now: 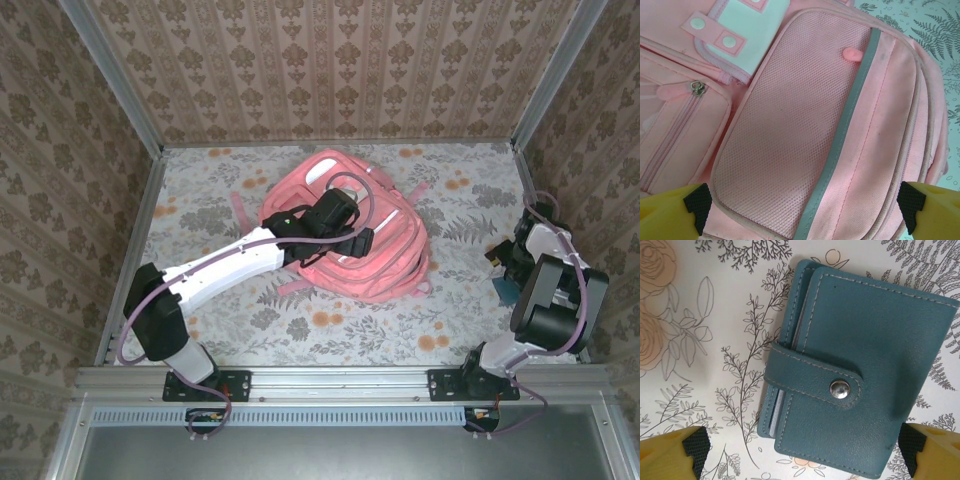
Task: Pack books, pencil case, and school supplies into a backpack
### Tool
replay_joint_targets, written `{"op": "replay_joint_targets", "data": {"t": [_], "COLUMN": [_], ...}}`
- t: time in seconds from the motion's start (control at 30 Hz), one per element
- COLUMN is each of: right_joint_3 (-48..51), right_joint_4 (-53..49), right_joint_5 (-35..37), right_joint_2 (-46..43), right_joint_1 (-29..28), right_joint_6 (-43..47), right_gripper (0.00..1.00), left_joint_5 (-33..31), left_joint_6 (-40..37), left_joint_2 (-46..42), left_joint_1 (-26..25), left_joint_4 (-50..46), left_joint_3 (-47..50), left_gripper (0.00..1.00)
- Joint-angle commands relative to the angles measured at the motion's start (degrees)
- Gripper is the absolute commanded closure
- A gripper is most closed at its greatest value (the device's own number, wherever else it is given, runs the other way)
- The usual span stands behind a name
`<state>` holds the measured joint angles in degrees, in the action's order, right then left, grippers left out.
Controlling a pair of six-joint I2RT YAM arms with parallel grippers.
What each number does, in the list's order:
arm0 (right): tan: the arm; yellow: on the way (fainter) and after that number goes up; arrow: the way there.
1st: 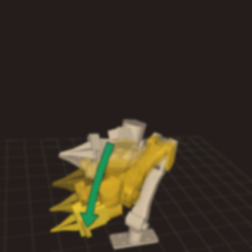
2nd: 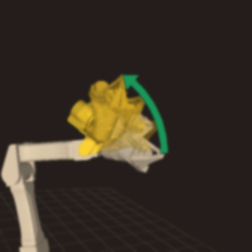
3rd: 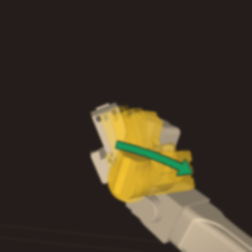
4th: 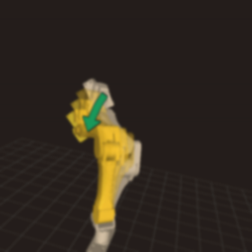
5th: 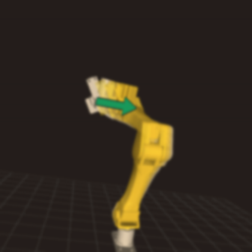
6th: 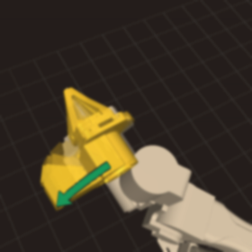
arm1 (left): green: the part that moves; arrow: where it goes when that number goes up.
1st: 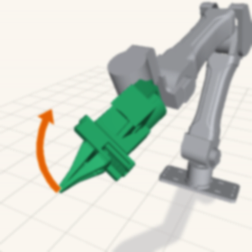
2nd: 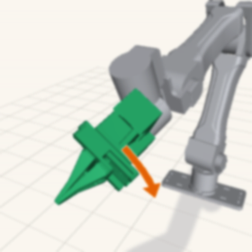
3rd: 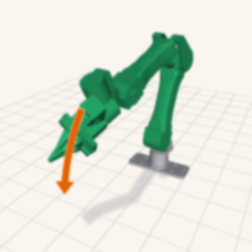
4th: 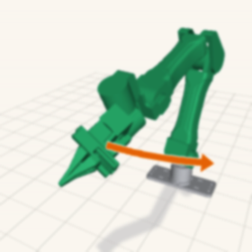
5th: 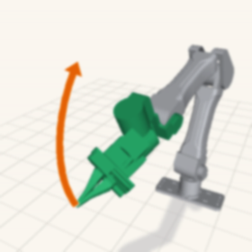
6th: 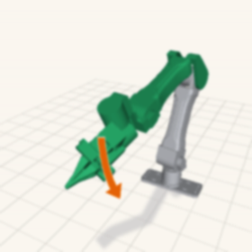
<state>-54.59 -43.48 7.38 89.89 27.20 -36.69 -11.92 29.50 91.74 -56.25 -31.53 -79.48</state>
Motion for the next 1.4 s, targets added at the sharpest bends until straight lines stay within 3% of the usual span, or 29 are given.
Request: {"op": "replay_joint_targets", "data": {"t": [0.0,0.5,0.73,0.9,1.03,1.2,1.37], "right_joint_3": [-1.52,-1.51,-0.12,1.22,1.68,0.31,-1.04], "right_joint_4": [0.63,3.33,4.46,4.79,4.47,2.30,0.52], "right_joint_5": [2.43,-2.06,-3.37,-2.98,-3.28,-5.04,-6.22], "right_joint_2": [1.52,8.50,6.24,1.42,-2.30,-5.44,-9.81], "right_joint_1": [0.86,5.32,5.14,4.28,1.73,-2.77,-8.72], "right_joint_6": [-2.21,0.79,1.79,1.97,2.05,1.84,1.90], "right_gripper": [0.00,0.02,0.32,0.68,0.89,0.94,0.92], "left_joint_5": [-0.61,-0.02,0.32,0.19,0.51,2.03,7.19], "left_joint_6": [-0.93,-0.10,0.40,0.58,0.39,-0.51,-4.04], "left_joint_2": [-2.75,-3.16,-3.04,-3.16,-3.03,-1.85,0.78], "left_joint_1": [0.11,0.57,0.68,0.68,0.66,0.68,0.23], "left_joint_4": [-1.30,-1.08,-0.97,-0.90,-0.55,-0.26,1.91], "left_joint_3": [0.73,1.55,1.49,1.61,1.52,0.74,-0.59], "left_gripper": [0.00,0.00,0.00,0.00,0.00,0.00,0.10]}}
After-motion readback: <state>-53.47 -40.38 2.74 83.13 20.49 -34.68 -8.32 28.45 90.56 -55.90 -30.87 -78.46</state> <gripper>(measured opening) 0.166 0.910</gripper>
